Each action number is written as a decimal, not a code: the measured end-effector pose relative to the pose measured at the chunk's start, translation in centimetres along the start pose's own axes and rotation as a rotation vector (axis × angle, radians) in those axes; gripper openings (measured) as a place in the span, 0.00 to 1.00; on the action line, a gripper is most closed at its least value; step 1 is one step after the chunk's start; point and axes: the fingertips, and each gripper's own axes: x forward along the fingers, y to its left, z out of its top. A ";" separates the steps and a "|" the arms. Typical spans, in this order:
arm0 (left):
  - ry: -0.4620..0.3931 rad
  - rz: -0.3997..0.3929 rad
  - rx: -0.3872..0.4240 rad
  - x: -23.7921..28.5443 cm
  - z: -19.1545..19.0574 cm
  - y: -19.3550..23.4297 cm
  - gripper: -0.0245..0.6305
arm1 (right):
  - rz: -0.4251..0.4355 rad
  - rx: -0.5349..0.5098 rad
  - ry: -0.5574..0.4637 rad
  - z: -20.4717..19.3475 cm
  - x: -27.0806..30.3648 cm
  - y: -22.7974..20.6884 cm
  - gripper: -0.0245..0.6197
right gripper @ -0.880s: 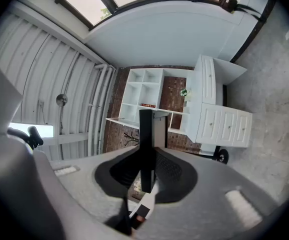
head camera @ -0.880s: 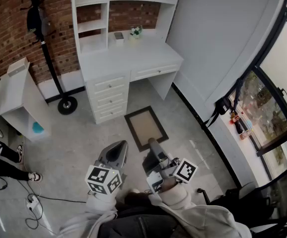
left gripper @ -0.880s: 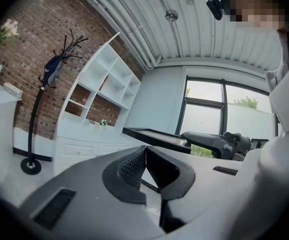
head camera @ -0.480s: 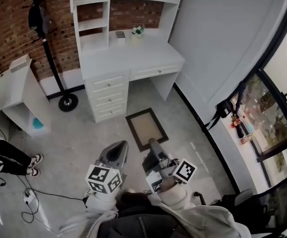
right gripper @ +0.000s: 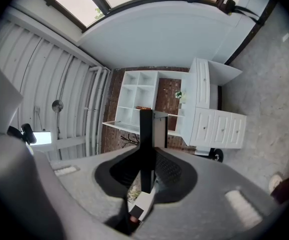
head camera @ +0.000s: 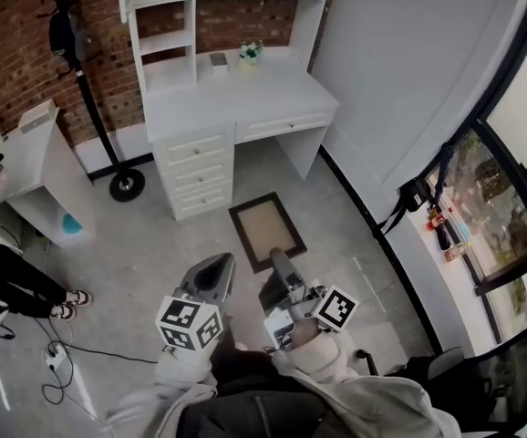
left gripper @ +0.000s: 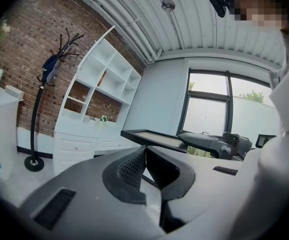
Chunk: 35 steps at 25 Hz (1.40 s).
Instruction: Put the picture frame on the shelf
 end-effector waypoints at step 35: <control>0.008 0.028 -0.011 8.4 3.1 8.1 0.04 | -0.071 -0.166 0.056 3.5 11.1 -4.6 0.14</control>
